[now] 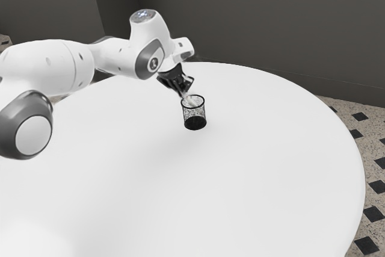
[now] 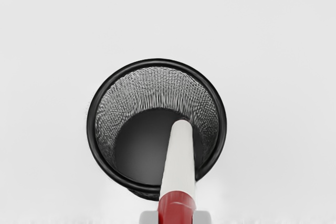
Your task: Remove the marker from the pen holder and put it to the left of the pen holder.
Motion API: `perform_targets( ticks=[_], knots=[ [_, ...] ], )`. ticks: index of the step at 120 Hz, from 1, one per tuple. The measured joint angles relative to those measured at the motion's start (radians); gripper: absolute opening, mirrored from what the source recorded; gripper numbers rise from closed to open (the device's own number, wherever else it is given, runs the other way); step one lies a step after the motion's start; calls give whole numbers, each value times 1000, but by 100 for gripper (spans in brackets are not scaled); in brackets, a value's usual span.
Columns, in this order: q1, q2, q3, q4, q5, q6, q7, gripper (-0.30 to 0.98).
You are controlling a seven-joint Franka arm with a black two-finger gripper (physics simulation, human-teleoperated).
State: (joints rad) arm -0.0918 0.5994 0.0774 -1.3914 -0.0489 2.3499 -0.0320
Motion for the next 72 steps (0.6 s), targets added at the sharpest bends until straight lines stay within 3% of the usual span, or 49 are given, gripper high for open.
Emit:
perform_targets(
  ticks=[23, 37, 72],
  knots=[
    [-2, -205, 11, -139, 16, -4, -16, -10],
    [9, -263, 13, -151, 32, -8, -24, -10],
    [104, -43, 39, 57, 36, -4, 5, -10]
  ],
)
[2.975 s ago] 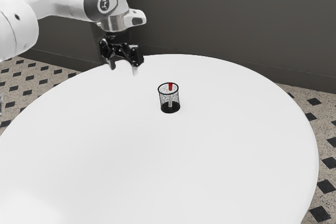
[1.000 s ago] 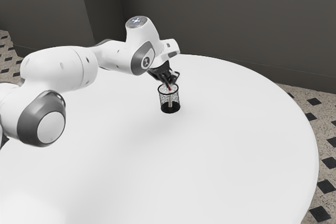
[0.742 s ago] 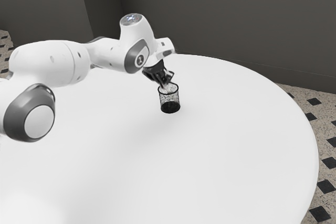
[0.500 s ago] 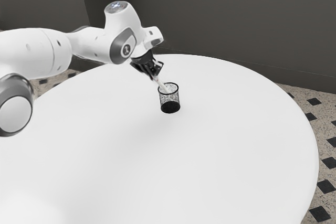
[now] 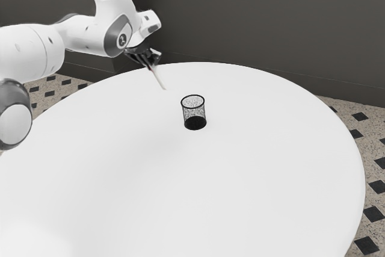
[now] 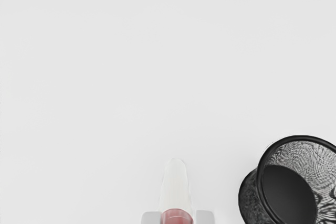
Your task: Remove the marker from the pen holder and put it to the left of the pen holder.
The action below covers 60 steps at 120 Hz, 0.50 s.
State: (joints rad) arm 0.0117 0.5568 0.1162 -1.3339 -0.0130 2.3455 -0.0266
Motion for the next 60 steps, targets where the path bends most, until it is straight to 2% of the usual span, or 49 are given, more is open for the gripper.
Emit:
perform_targets(
  ticks=[20, 42, 60],
  knots=[
    [39, 133, -11, 139, -3, 9, 17, -10],
    [53, 216, -31, 155, -6, 66, 30, -10],
    [55, 236, -33, 152, -15, 108, 37, -9]
  ],
)
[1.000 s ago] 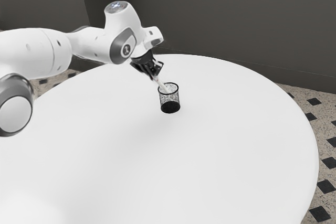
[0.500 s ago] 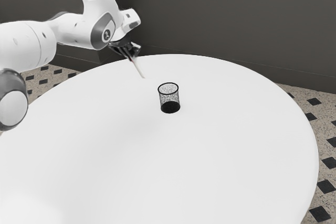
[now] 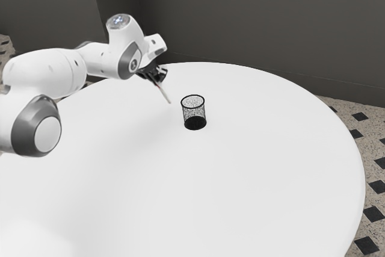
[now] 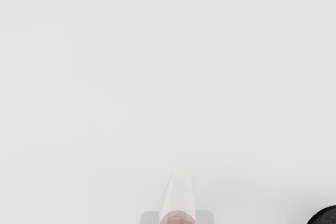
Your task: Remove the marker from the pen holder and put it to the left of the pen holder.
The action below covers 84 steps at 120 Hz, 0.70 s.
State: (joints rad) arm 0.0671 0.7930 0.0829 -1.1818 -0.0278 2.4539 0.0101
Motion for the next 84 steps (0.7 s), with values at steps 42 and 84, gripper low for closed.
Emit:
perform_targets(
  ticks=[42, 84],
  knots=[
    [-24, -449, 2, -430, -35, -6, 52, 51],
    [-162, -881, 73, -408, 149, -731, 77, 65]
  ],
)
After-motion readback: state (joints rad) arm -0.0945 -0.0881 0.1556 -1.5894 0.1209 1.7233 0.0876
